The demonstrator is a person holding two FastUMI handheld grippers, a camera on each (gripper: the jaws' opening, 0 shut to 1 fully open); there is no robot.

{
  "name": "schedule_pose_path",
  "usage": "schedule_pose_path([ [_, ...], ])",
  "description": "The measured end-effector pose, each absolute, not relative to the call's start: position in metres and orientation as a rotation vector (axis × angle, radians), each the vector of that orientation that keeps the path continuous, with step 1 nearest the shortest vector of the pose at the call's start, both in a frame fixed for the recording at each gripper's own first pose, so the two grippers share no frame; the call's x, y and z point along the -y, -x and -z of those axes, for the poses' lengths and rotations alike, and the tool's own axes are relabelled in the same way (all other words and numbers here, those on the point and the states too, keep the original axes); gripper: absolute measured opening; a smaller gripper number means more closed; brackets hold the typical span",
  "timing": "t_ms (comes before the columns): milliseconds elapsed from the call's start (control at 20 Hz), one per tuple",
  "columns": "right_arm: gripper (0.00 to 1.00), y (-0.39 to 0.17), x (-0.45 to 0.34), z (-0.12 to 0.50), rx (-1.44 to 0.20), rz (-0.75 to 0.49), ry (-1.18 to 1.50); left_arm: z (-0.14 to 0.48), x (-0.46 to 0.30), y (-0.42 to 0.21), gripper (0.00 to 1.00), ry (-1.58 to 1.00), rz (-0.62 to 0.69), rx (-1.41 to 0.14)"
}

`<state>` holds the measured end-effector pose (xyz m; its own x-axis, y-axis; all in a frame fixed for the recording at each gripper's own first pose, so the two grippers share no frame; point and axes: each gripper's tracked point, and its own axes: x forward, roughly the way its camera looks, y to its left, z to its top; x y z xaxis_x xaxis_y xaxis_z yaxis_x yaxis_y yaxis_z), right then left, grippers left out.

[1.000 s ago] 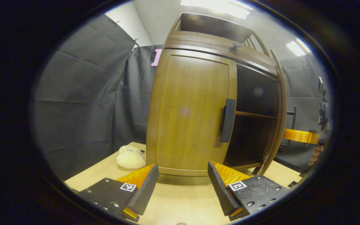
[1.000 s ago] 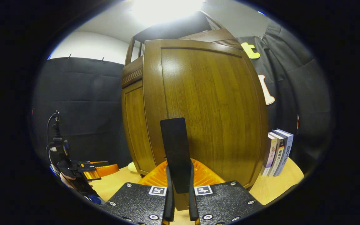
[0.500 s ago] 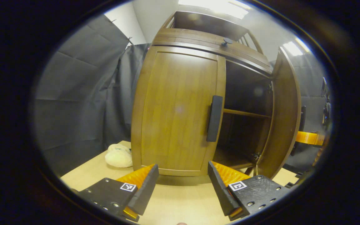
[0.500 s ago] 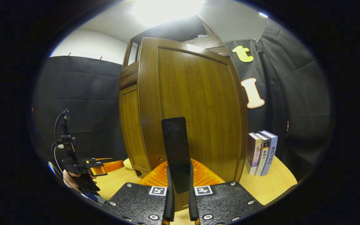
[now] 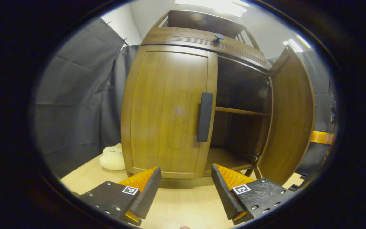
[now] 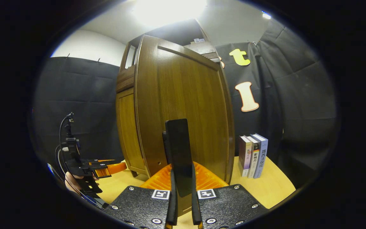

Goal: Open the right door of the double-door shoe cabinet with the right hand, and open the left door with the left hand.

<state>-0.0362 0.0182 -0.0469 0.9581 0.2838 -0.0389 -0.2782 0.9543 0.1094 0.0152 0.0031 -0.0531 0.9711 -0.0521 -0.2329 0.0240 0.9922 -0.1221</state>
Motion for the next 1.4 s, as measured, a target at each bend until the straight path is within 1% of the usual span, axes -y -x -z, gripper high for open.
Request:
schedule_pose_path([
  [50, 0.17, 0.037, -0.013, 0.047, -0.054, -0.28, -0.103, 0.055, -0.002, -0.016, 0.84, 0.123, 0.044, -0.24],
  [100, 0.16, 0.039, -0.009, 0.047, -0.056, -0.275, -0.105, 0.057, 0.0, -0.017, 0.84, 0.127, 0.052, -0.242],
  [150, 0.17, 0.04, -0.005, 0.046, -0.057, -0.271, -0.11, 0.059, 0.0, -0.017, 0.84, 0.131, 0.058, -0.244],
  [400, 0.17, 0.046, 0.023, 0.046, -0.057, -0.228, -0.084, 0.063, 0.004, -0.019, 0.84, 0.12, 0.073, -0.26],
  [500, 0.16, 0.047, 0.03, 0.047, -0.056, -0.226, -0.083, 0.064, 0.006, -0.019, 0.85, 0.116, 0.076, -0.263],
  [550, 0.17, 0.047, 0.035, 0.047, -0.054, -0.226, -0.085, 0.064, 0.005, -0.019, 0.84, 0.116, 0.077, -0.263],
  [600, 0.17, 0.048, 0.04, 0.047, -0.054, -0.227, -0.086, 0.065, 0.005, -0.018, 0.9, 0.114, 0.078, -0.262],
  [750, 0.15, 0.046, 0.056, 0.048, -0.049, -0.227, -0.08, 0.066, 0.006, -0.02, 0.9, 0.106, 0.074, -0.255],
  [900, 0.15, 0.048, 0.069, 0.048, -0.041, -0.237, -0.095, 0.067, 0.005, -0.019, 0.9, 0.095, 0.072, -0.258],
  [1000, 0.14, 0.046, 0.083, 0.048, -0.037, -0.222, -0.099, 0.066, 0.006, -0.021, 0.9, 0.075, 0.071, -0.257],
  [1050, 0.14, 0.045, 0.09, 0.05, -0.043, -0.213, -0.099, 0.066, 0.005, -0.02, 0.87, 0.063, 0.07, -0.257],
  [1100, 0.14, 0.043, 0.097, 0.054, -0.052, -0.203, -0.089, 0.066, 0.005, -0.02, 0.9, 0.053, 0.067, -0.258],
  [1200, 0.11, 0.041, 0.11, 0.053, -0.046, -0.196, -0.09, 0.067, 0.007, -0.02, 0.9, 0.049, 0.066, -0.265],
  [1250, 0.11, 0.042, 0.114, 0.053, -0.04, -0.205, -0.098, 0.067, 0.006, -0.02, 0.9, 0.052, 0.067, -0.268],
  [1300, 0.06, 0.04, 0.117, 0.053, -0.037, -0.216, -0.109, 0.067, 0.005, -0.019, 0.9, 0.054, 0.067, -0.272],
  [1350, 0.09, 0.04, 0.12, 0.053, -0.028, -0.229, -0.114, 0.067, 0.004, -0.02, 0.9, 0.053, 0.062, -0.272],
  [1400, 0.08, 0.039, 0.123, 0.053, -0.018, -0.238, -0.115, 0.066, 0.005, -0.021, 0.9, 0.049, 0.058, -0.272],
])
